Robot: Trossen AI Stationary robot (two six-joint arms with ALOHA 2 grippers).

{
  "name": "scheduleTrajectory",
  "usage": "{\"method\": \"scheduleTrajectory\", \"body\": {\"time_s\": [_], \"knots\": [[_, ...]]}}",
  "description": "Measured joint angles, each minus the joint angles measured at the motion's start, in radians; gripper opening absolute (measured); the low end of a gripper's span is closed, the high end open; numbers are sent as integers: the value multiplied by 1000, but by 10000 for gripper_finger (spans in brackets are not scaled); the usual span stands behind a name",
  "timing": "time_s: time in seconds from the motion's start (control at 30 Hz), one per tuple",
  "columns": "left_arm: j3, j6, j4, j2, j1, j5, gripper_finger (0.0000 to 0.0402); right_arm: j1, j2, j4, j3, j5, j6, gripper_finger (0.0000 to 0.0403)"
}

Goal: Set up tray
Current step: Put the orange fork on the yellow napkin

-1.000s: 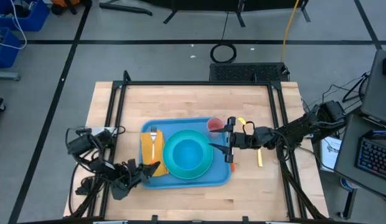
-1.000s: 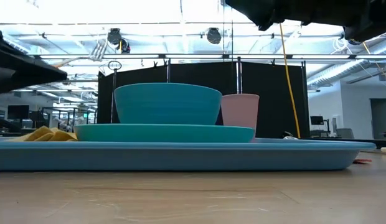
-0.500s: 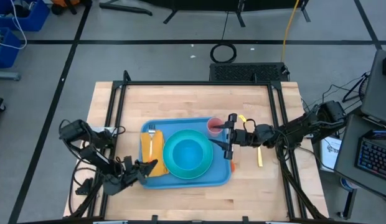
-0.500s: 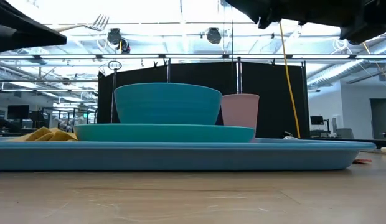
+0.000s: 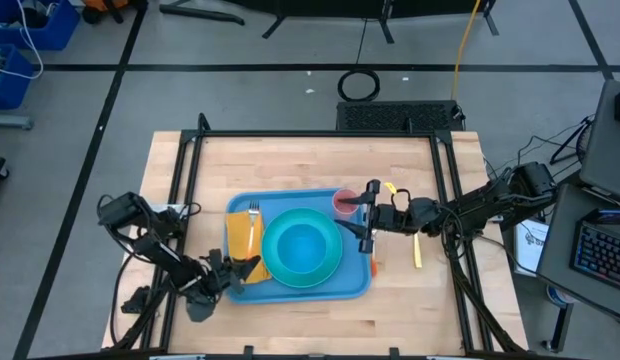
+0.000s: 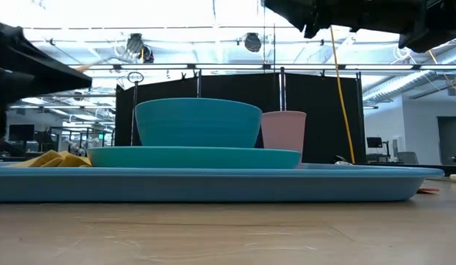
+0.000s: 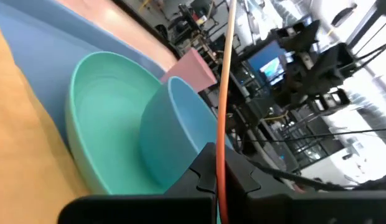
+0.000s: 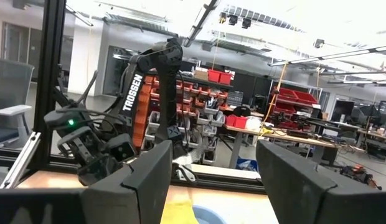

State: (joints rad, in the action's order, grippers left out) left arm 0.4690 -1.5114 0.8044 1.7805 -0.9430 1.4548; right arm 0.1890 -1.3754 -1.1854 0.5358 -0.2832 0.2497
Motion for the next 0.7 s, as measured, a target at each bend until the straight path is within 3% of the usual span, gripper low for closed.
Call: {"method": "scheduleTrajectory", "body": {"time_s": [0.27,0.53,0.7], "knots": [[0,-20,-80,0,39,-84,0,0,0,8,0,-1,1,224],[0,-173,-255,0,46,-138,0,0,0,17,0,-1,1,224],[0,-181,-269,-1,46,-164,0,0,0,17,0,-2,0,224]]}}
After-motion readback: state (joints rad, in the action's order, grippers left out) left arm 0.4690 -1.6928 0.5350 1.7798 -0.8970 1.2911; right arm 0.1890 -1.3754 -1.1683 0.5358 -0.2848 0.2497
